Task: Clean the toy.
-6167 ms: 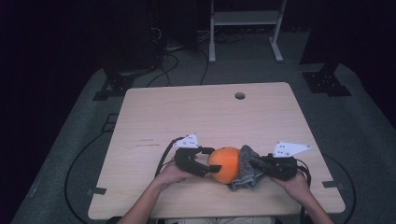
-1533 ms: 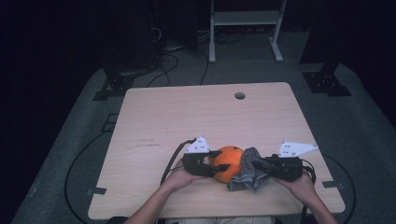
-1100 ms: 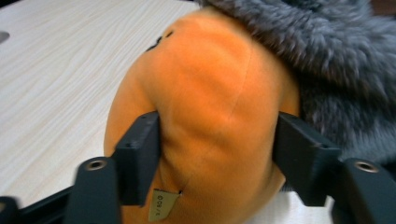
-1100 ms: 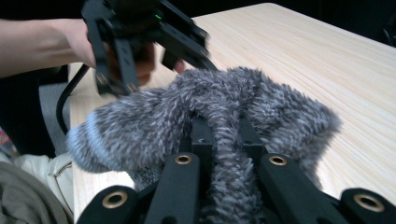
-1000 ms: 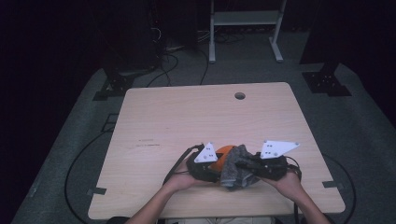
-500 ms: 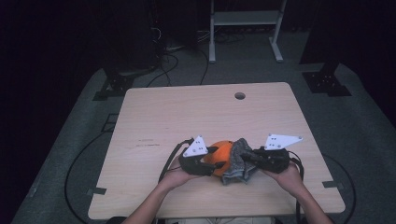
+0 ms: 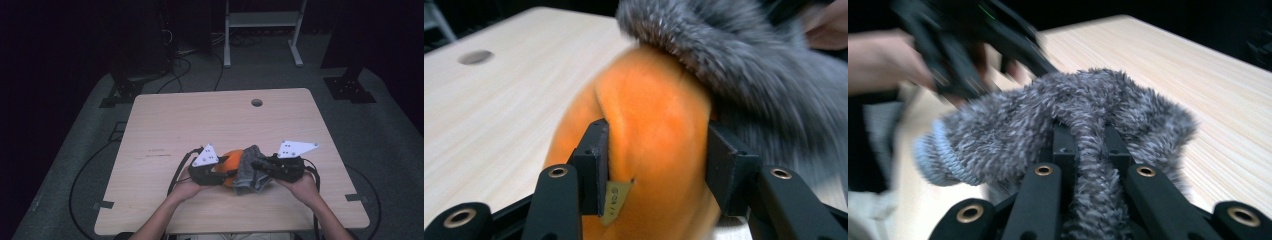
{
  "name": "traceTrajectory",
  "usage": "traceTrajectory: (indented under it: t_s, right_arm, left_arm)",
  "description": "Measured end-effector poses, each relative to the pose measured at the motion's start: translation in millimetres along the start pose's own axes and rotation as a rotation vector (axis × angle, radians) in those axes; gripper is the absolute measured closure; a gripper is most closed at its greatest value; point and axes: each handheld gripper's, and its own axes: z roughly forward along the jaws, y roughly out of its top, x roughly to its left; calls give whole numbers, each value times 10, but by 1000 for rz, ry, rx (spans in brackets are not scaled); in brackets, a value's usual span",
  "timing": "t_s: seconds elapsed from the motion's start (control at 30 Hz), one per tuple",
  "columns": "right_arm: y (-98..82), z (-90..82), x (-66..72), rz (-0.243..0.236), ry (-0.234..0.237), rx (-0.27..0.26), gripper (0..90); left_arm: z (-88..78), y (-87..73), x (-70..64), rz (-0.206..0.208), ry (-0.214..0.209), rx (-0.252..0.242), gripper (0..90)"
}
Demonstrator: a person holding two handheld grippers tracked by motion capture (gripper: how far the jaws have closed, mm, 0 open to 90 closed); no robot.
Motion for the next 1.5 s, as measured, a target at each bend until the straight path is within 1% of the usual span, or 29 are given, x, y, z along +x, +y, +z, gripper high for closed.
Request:
traceTrajectory:
  t_s: [0.03, 0.07, 0.1, 0.13, 0.2, 0.23, 0.27, 0.33, 0.4, 0.43, 0.5, 0.53, 0.63, 0.67, 0.7, 0.73, 0.8, 0.83, 0.97, 1.0, 1.03, 1.1, 1.17, 1.2, 1.23, 1.27, 1.37, 1.43, 1.5]
  right_arm:
    - [-33, 3, -47, 14, -27, 13, 814]
    - [-61, 5, -83, 48, -22, -2, 815]
    - [-71, 4, -95, 67, -6, -25, 814]
    - [-66, 12, -88, 65, 0, -38, 814]
    - [-55, 61, -59, 57, 17, -19, 814]
    - [-66, 91, -45, 46, 19, 3, 814]
    - [-95, 107, -31, 39, 19, 22, 814]
    - [-169, 109, -12, 44, 58, 43, 812]
    - [-228, 85, 46, 20, 78, 60, 811]
    - [-242, 68, 72, 11, 97, 68, 810]
    - [-232, 32, 129, -15, 103, 72, 810]
    - [-226, 24, 140, -15, 104, 65, 809]
    - [-255, 27, 125, -9, 92, 76, 809]
    - [-274, 18, 111, 8, 97, 71, 809]
    - [-296, 6, 105, 17, 101, 75, 809]
    - [-326, -7, 106, 14, 89, 80, 809]
    - [-388, -47, 98, 31, 81, 86, 809]
    - [-413, -63, 99, 38, 80, 90, 809]
    - [-474, -88, 147, 30, 109, 89, 807]
    - [-481, -92, 160, 27, 116, 88, 807]
    - [-486, -101, 166, 21, 127, 89, 807]
    - [-491, -129, 166, 13, 124, 91, 808]
    - [-498, -175, 146, 21, 117, 87, 810]
    - [-506, -203, 134, 25, 110, 77, 811]
    - [-520, -276, 97, 51, 109, 45, 813]
    - [-520, -276, 97, 51, 109, 45, 813]
    - [-530, -370, 26, 96, 109, -10, 814]
    - [-529, -414, 6, 98, 91, -14, 813]
    - [-521, -477, -12, 91, 70, -22, 813]
  left_arm:
    - [-9, 3, 10, 9, 12, 7, 493]
    - [-7, -2, 9, 16, 21, 21, 490]
    - [0, -11, 6, 16, 6, 35, 486]
    - [7, -18, 5, 6, -34, 49, 473]
    - [-10, -10, -8, -9, -111, 70, 423]
    - [-40, 1, 19, -39, -181, 64, 401]
    - [-75, 12, 32, -58, -206, 33, 374]
    - [-108, 34, 54, -78, -154, -6, 343]
    - [-72, 29, 72, -82, -120, -1, 315]
    - [-32, 15, 68, -88, -109, 13, 292]
    - [61, -31, 47, -78, -108, 73, 282]
    - [86, -56, 32, -75, -111, 84, 292]
    - [57, -53, 23, -71, -146, 115, 353]
    - [39, -47, 30, -71, -197, 132, 378]
    - [12, -40, 19, -45, -226, 138, 382]
    - [-17, -30, 6, -25, -239, 135, 388]
    - [-44, 2, -13, -16, -273, 113, 366]
    - [-43, 26, -29, -7, -274, 94, 330]
    - [98, 147, -71, 14, -206, 68, 201]
    - [162, 163, -79, 21, -204, 81, 187]
    - [230, 172, -88, 29, -199, 118, 176]
    - [351, 153, -86, 42, -155, 182, 157]
    - [382, 116, -32, -28, -176, 177, 159]
    - [377, 97, -21, -36, -179, 181, 159]
    - [361, 75, -24, -30, -192, 184, 246]
    - [342, 57, -40, -19, -195, 178, 246]
    - [275, 64, -74, 0, -171, 170, 449]
    - [235, 75, -78, 7, -159, 150, 516]
    - [200, 79, -63, -2, -149, 128, 534]
